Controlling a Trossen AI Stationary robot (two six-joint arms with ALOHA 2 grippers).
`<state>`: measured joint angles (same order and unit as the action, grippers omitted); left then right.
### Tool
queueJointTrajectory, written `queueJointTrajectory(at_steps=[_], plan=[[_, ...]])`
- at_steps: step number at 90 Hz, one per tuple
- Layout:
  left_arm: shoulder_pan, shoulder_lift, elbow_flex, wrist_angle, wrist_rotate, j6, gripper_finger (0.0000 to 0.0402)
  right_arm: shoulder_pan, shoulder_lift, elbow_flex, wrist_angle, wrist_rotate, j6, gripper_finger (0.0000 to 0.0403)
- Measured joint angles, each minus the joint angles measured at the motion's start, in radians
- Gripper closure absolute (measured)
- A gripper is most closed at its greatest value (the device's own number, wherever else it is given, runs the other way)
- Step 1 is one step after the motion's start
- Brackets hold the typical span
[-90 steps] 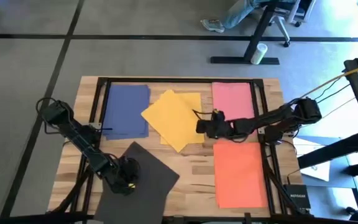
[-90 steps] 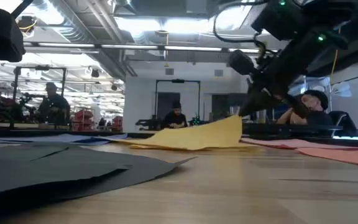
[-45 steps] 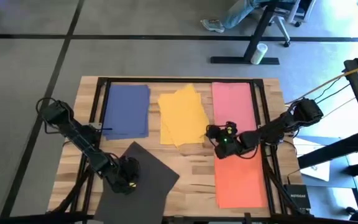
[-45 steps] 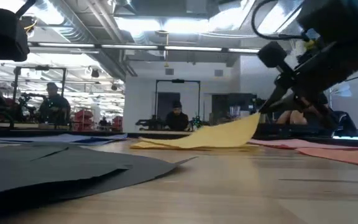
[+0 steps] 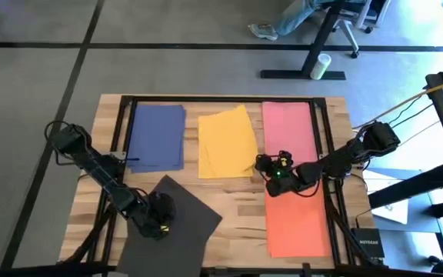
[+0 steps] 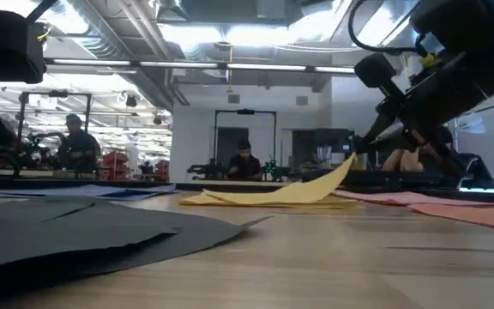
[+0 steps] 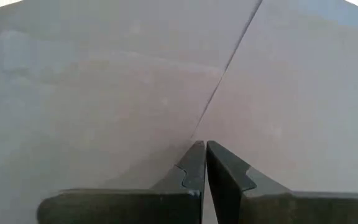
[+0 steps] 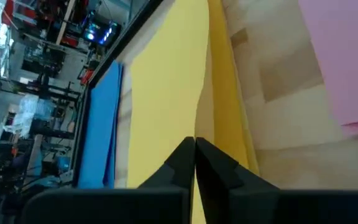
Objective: Organize paper
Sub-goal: Stack the yellow paper on top of the top yellow paper
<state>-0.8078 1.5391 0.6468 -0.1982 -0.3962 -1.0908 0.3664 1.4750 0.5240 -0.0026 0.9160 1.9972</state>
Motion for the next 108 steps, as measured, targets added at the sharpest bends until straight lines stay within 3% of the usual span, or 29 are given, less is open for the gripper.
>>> queueJointTrajectory(at_steps=[58,91,108], plan=[[0.006,0.000,0.000,-0.001,0.000,0.010,0.0402,0.000,0.000,0.000,0.007,-0.255,-0.053,0.0396],[0.006,0.000,0.000,-0.001,-0.008,0.010,0.0402,-0.021,0.000,0.001,0.058,-0.267,-0.092,0.0288],[0.006,0.000,0.000,-0.001,-0.008,0.010,0.0402,-0.048,0.000,0.001,0.058,-0.322,-0.097,0.0267]])
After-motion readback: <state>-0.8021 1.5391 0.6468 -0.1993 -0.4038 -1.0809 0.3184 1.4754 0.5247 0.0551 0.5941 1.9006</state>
